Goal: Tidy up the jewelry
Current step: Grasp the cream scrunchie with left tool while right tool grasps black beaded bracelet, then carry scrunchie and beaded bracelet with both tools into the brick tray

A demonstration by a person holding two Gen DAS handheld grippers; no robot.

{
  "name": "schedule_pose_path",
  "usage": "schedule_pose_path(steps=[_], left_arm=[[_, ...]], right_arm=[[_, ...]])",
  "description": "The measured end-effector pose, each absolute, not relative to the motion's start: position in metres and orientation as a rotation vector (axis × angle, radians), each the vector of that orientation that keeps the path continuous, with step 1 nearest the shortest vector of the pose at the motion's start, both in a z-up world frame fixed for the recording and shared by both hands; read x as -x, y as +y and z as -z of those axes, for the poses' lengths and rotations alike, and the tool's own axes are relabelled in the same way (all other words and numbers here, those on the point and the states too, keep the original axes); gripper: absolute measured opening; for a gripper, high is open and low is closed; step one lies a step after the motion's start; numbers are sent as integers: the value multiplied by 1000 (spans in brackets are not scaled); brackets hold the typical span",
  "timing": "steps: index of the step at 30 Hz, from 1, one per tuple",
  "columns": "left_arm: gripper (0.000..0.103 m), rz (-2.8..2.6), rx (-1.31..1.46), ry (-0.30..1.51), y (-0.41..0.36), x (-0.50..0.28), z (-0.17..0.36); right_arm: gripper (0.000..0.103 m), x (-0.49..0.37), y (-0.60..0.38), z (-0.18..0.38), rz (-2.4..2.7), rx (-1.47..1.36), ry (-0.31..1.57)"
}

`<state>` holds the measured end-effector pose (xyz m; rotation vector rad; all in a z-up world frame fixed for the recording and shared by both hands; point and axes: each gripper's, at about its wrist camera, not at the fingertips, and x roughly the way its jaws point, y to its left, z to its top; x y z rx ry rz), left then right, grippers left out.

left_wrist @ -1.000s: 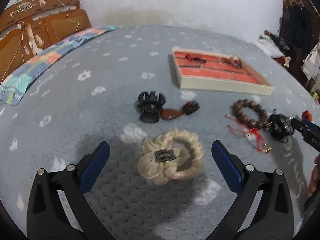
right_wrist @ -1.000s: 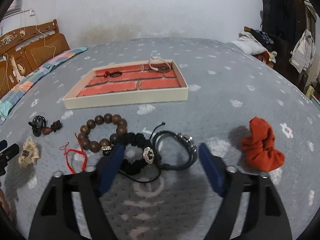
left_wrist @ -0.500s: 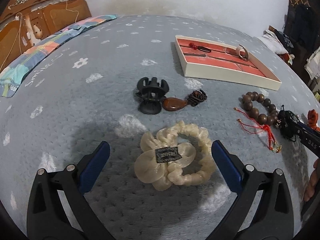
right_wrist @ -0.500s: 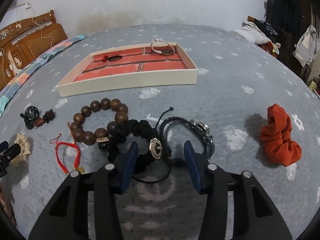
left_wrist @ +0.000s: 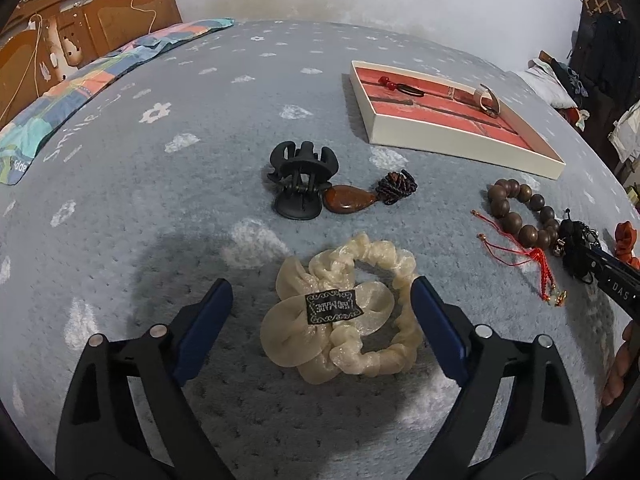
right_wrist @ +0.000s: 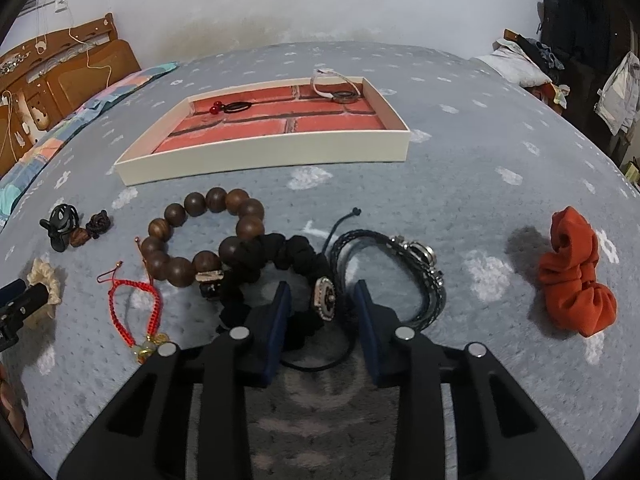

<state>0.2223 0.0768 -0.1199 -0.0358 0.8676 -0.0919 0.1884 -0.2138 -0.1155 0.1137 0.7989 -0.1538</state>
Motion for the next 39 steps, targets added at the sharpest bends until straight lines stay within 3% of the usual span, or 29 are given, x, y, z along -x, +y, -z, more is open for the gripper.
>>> schedule_pose_path(steps=[13, 21, 32, 39], left_arm=[[84, 94, 39, 871, 76, -223, 121], [78, 104, 32, 876, 74, -225, 123], [45, 94, 41, 861, 76, -221, 122], [32, 86, 39, 842, 78, -219, 117]], right_arm=[[30, -184, -208, 110, 133, -89, 756], [19, -189, -211, 115, 150, -97, 783], [13, -186, -213, 112, 157, -103, 772], [13, -173, -215, 96, 146, -89, 728]])
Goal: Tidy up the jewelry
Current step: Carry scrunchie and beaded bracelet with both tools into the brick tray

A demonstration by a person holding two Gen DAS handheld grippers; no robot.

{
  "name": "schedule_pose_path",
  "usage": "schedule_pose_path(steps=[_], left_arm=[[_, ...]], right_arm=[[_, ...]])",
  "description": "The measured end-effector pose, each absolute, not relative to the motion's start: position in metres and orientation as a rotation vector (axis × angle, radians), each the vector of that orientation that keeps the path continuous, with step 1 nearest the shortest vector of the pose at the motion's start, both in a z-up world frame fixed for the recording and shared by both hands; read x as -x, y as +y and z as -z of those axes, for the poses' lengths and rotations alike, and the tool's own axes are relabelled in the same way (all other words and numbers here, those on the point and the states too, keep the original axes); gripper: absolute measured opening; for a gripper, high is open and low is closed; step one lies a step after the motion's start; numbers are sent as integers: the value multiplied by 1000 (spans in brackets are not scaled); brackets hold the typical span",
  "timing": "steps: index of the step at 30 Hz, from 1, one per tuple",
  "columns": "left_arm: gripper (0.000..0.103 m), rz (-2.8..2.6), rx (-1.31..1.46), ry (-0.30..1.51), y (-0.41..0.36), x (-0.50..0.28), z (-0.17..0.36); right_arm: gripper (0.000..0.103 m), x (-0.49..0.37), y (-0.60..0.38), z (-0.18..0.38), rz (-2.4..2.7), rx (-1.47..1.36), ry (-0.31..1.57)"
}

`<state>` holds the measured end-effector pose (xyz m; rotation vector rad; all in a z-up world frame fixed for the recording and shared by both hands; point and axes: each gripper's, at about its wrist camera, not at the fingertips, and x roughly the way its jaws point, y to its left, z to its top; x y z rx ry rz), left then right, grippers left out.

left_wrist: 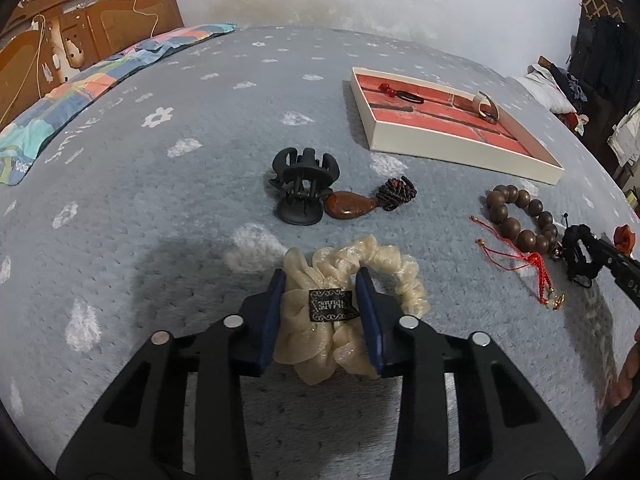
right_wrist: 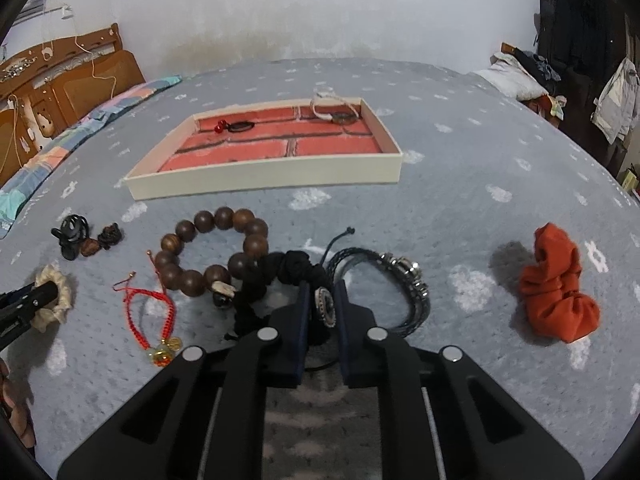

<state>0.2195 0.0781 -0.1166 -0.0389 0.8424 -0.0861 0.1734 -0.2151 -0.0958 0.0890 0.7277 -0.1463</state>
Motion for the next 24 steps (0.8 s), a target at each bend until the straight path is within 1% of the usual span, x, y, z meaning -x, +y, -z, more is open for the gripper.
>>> schedule_pose_path(steps=[2, 8, 14, 24], left_arm=[[30, 90, 37, 842, 77, -219, 116], [28, 104, 29, 817, 71, -220, 104], [27, 116, 49, 799, 61, -233, 81], [27, 193, 10, 733, -5, -287, 29]], right_arm=[[13, -173, -218, 92, 149, -83, 717], [13, -176, -228, 85, 136, -96, 699], [13, -180, -235, 75, 123, -93, 675], [13, -210, -258, 41, 121, -98, 612]])
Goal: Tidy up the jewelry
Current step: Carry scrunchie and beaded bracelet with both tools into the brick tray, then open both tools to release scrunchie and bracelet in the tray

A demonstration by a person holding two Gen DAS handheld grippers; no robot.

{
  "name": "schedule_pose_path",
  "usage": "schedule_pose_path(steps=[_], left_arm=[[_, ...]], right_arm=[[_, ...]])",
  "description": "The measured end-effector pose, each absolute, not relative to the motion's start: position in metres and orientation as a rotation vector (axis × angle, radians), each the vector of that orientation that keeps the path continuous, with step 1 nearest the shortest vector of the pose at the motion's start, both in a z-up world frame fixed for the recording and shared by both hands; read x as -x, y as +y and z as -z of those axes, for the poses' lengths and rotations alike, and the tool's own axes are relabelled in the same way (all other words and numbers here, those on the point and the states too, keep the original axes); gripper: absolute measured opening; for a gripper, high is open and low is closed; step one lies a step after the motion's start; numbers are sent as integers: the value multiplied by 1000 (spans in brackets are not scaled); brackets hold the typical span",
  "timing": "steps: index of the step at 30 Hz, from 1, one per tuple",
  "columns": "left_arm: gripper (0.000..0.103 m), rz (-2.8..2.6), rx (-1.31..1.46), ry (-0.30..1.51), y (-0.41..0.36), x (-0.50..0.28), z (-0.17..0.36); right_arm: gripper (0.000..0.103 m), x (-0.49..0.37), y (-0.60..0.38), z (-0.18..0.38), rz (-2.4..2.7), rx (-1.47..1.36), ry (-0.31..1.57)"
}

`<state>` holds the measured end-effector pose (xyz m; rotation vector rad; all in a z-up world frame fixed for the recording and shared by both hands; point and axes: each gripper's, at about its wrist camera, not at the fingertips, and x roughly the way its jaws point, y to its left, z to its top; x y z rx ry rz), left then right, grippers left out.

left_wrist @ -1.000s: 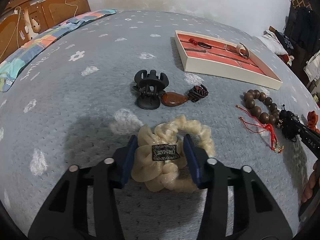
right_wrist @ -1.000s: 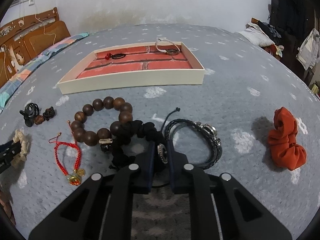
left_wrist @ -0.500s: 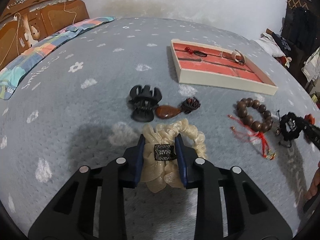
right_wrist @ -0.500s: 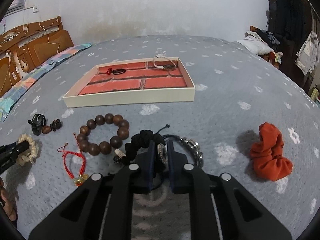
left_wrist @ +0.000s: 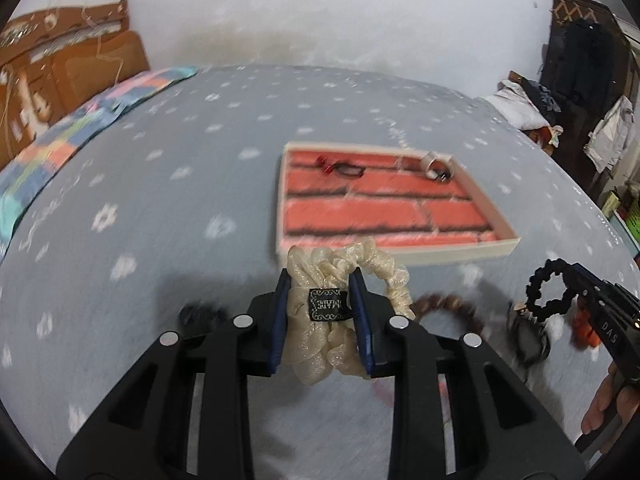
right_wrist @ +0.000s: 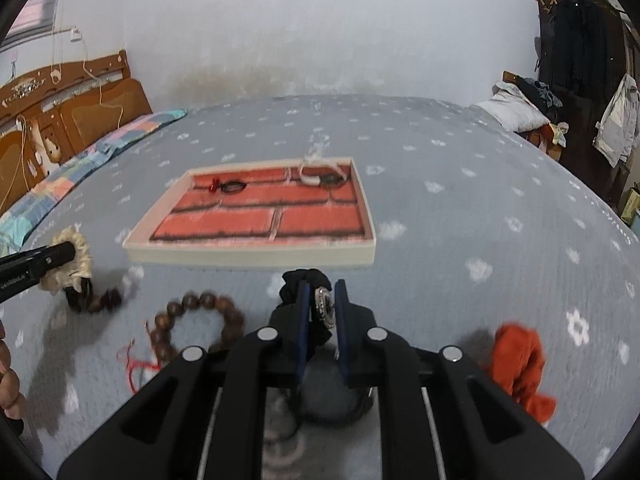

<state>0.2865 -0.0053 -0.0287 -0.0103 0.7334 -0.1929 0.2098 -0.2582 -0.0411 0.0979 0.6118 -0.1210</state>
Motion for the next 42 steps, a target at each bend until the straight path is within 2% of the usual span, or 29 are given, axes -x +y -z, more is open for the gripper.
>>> schedule_pose_path(steps=[9, 21, 32, 36, 39, 42], left_arm=[[27, 218, -36, 738, -63, -366, 26], [27, 126, -53, 821, -82, -493, 66], [29, 132, 41, 957, -72, -569, 93], [30, 79, -9, 1008, -73, -582, 104], [36, 80, -6, 1048, -72, -587, 111], [50, 68, -9, 1062, -71, -588, 112]], right_arm=[[13, -290, -277, 19, 118, -108, 586], [13, -408, -279, 47, 124, -115, 626], [13, -471, -286, 84, 153, -102, 784], [13, -480, -286, 97, 144, -88, 870], [13, -484, -286, 106, 145, -98, 907], [13, -486, -288, 108, 140, -117, 929]])
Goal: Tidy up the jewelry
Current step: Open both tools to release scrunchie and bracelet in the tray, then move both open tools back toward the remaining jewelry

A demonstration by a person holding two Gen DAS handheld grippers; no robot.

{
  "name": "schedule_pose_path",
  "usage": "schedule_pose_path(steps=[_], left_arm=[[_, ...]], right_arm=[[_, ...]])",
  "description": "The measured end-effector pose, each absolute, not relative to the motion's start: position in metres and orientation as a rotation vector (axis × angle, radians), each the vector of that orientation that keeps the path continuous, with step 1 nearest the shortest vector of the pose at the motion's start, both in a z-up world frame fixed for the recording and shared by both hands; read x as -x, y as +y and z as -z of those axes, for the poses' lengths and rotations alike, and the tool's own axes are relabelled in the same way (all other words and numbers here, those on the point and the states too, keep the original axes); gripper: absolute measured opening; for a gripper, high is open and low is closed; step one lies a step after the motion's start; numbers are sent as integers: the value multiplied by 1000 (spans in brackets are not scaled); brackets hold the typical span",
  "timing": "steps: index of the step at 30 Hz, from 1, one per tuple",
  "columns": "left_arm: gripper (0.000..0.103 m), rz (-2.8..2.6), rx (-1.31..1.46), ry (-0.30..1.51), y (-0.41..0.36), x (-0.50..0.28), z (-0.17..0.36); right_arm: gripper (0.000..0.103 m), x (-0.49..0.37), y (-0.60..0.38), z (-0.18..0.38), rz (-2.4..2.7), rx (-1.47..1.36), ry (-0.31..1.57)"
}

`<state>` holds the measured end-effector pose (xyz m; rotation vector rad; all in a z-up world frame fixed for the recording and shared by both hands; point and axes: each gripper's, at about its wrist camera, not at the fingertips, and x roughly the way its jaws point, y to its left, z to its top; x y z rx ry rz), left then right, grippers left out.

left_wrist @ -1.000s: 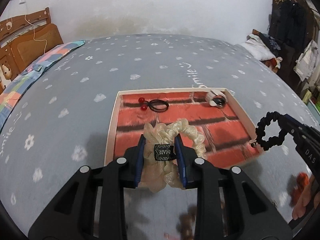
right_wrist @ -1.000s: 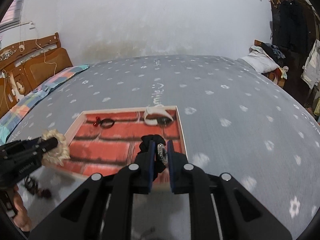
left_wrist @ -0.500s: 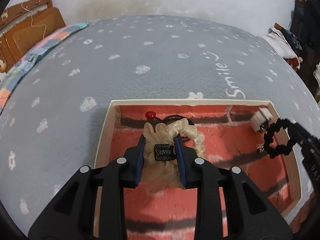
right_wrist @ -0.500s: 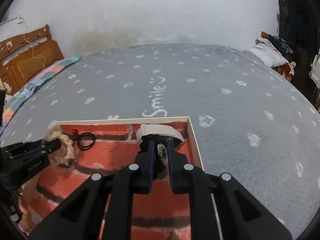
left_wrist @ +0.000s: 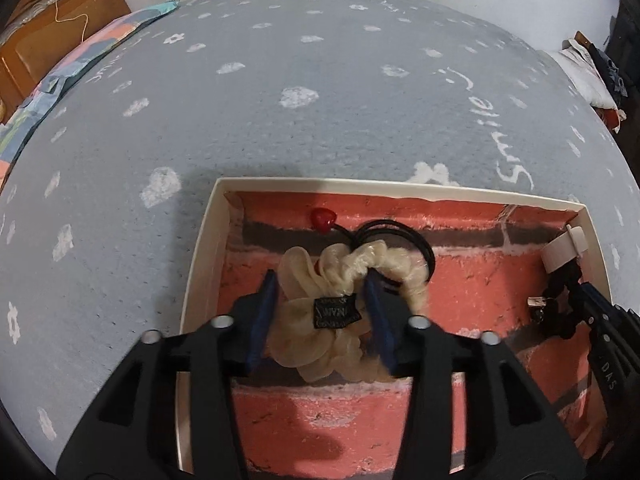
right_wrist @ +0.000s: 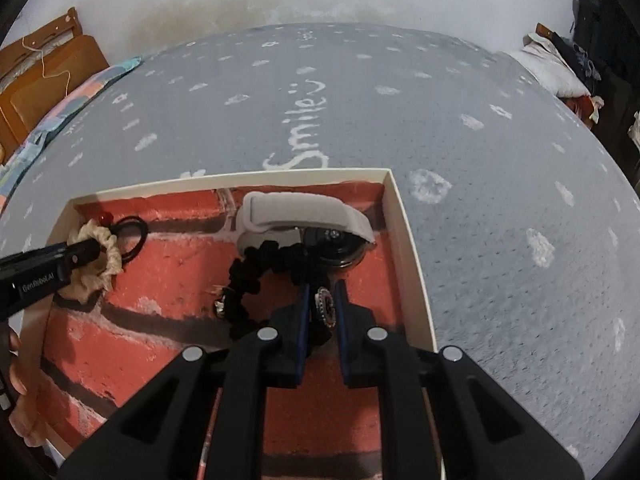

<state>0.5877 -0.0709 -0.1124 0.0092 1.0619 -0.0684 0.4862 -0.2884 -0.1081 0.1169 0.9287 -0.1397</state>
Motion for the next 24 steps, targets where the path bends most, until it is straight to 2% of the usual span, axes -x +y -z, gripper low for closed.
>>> schedule_pose_path(steps=[6, 8, 9, 11, 14, 16, 20, 24], left_arm=[[67, 20, -10, 1069, -65, -583, 109], [78, 25, -15, 1050, -63, -574, 100], [81, 33, -28, 1034, -63, -566, 93], [89, 34, -59, 1003, -64, -552, 81], [94, 93, -73, 942, -65, -516, 56], [98, 101, -70, 895, -61, -491, 39], [98, 97, -77, 795, -53, -434, 4], [98, 83, -93, 738, -46, -389, -15]], right_arm=[[19, -489, -296, 111, 134, -164, 984], [21, -481, -301, 103, 97, -208, 965], [25, -475, -303, 97, 86, -213, 948], [51, -458, -306, 79, 93, -197, 898], [66, -421, -311, 47, 81, -194, 798], [70, -400, -313, 34, 80, -196, 761], [77, -351, -315, 14, 88, -181, 711], [79, -312, -314, 7, 112, -163, 678]])
